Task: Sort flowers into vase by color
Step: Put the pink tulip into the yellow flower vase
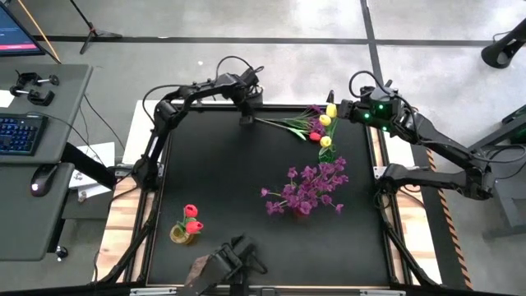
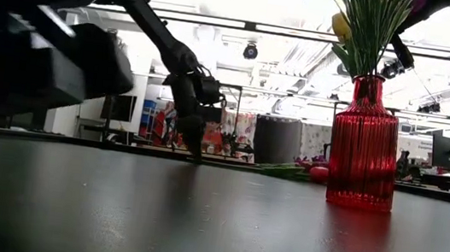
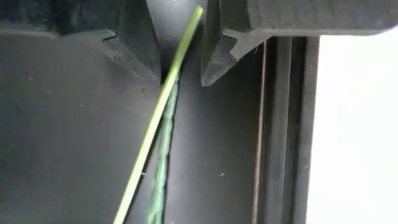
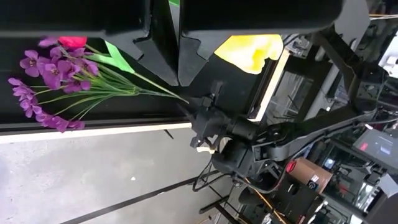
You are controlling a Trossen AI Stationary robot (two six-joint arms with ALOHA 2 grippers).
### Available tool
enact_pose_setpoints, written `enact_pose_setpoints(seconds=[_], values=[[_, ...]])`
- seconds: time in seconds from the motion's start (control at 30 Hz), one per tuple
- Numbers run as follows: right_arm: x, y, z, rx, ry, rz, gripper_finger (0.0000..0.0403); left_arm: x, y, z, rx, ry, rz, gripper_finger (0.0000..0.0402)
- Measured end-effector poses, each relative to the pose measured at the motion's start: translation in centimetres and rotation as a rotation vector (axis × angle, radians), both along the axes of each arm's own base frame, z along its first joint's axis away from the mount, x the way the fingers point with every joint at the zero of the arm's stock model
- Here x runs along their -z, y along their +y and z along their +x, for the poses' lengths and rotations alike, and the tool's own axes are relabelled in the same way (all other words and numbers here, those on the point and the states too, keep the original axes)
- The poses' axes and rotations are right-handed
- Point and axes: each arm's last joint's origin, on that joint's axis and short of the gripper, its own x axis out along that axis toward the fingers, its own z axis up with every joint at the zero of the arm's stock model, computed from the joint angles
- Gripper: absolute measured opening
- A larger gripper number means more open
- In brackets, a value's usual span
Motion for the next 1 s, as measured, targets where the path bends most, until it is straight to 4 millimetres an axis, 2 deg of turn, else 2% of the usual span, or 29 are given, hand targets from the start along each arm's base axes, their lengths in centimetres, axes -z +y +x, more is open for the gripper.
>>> enact_pose_setpoints(seconds=[0.37, 0.43, 0.57, 0.63, 0.83, 1.0], values=[[0.0, 0.0, 0.0, 0.022, 0.007, -0.01, 0.0, -0.1, 0.0, -0.4, -0.003, 0.041, 0.004, 0.0089], [0.0, 0.0, 0.0, 0.022, 0.007, -0.01, 0.0, -0.1, 0.0, -0.4, -0.009, 0.066, 0.031, 0.0074], [0.0, 0.0, 0.0, 0.021, 0.008, -0.011, 0.0, -0.4, -0.1, -0.6, -0.049, 0.133, 0.041, 0.0012], [0.0, 0.0, 0.0, 0.02, 0.01, -0.014, 0.0, -0.8, -0.2, -1.0, -0.08, 0.173, 0.008, 0.0009], [0.0, 0.0, 0.0, 0.018, 0.013, -0.016, 0.0, -4.3, -0.7, -1.4, -0.141, 0.183, -0.024, 0.0002], [0.0, 0.0, 0.0, 0.018, 0.013, -0.018, 0.0, -8.7, -1.9, -2.4, -0.194, 0.141, -0.02, 0.0001]])
